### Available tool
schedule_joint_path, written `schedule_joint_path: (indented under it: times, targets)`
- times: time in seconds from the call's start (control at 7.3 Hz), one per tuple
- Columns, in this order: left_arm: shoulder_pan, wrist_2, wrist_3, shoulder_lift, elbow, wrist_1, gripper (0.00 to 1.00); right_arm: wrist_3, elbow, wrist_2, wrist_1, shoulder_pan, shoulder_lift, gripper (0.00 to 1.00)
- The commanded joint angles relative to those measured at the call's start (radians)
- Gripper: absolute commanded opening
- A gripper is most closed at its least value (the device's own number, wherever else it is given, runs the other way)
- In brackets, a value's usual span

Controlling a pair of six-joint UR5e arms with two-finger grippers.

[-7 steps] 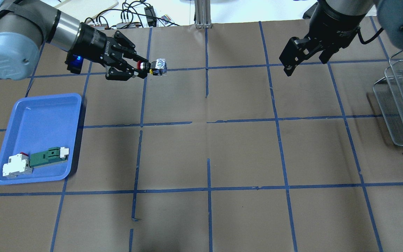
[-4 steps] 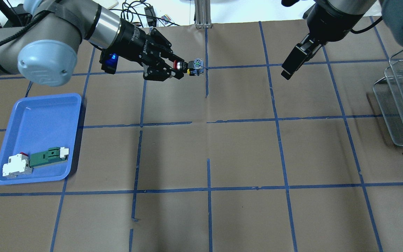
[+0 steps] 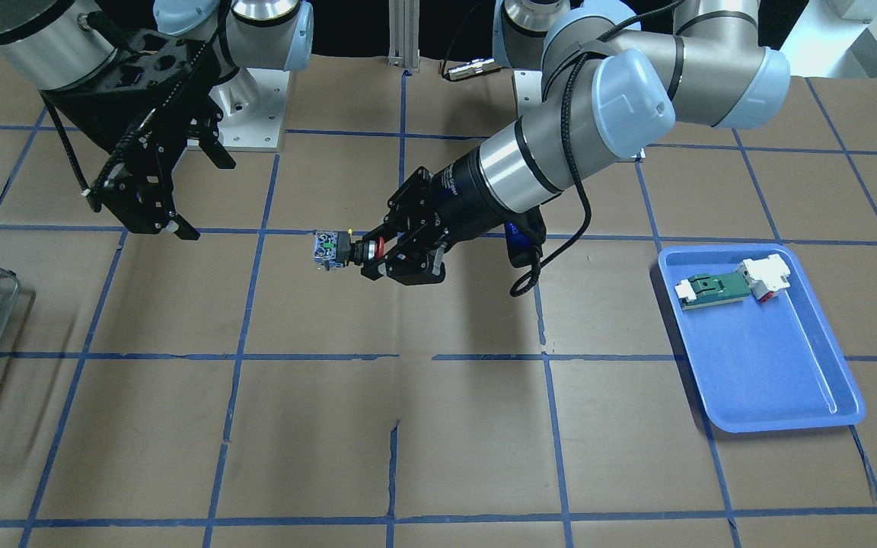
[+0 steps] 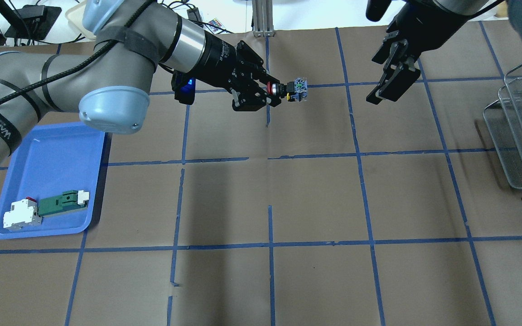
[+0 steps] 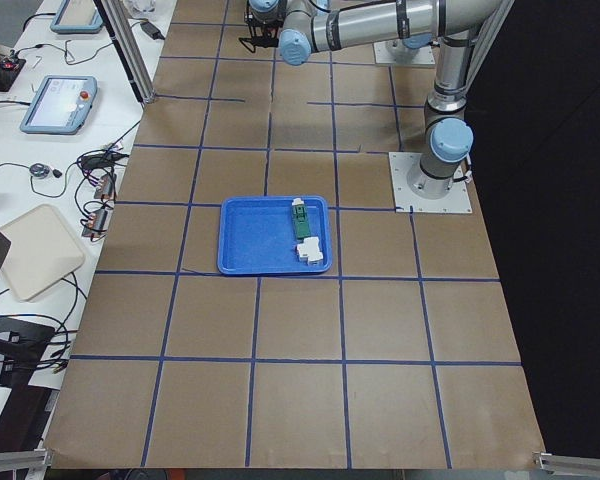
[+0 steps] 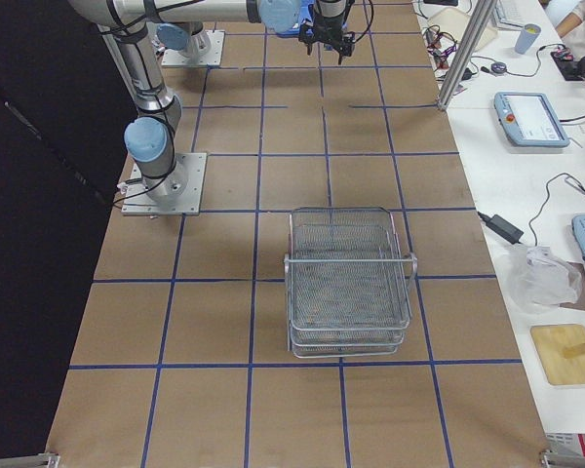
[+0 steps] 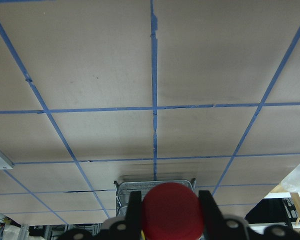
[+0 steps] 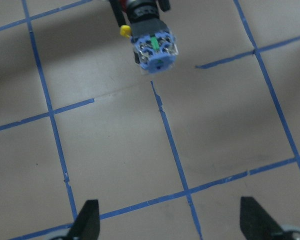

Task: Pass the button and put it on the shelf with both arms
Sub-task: 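Lift the button and carry it toward the right gripper, then close the right gripper on the button body below the left gripper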

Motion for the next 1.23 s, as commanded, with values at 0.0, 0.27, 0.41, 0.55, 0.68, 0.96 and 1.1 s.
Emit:
schedule_joint_path:
  times: [0.0, 0.27, 0.41, 0.55, 0.68, 0.96, 1.1]
  targets:
    - [-0.031, 0.002, -0.055, -0.008, -0.008, 0.062, 0.0, -0.25, 0.002, 0.06, 0.049, 0.004, 0.0, 1.0]
    - [-0.052, 0.002, -0.072, 0.001, -0.008, 0.063, 0.0, -0.287, -0.004, 0.098, 0.074, 0.006, 0.009, 1.0]
    - [-0.054, 0.005, -0.072, 0.001, -0.008, 0.063, 0.0, -0.266, -0.005, 0.123, 0.063, 0.007, 0.009, 1.0]
    - [-0.055, 0.007, -0.074, 0.001, -0.008, 0.063, 0.0, -0.237, -0.003, 0.132, 0.045, 0.009, 0.037, 1.0]
    - [-0.063, 0.004, -0.075, 0.004, -0.008, 0.063, 0.0, -0.208, -0.012, 0.132, 0.036, 0.013, 0.049, 1.0]
    - [-0.066, 0.013, -0.084, 0.001, -0.008, 0.063, 0.0, -0.169, -0.012, 0.132, 0.014, 0.041, 0.059, 1.0]
    - [-0.066, 0.011, -0.086, 0.002, -0.008, 0.063, 0.0, -0.107, -0.012, 0.12, -0.015, 0.068, 0.072, 1.0]
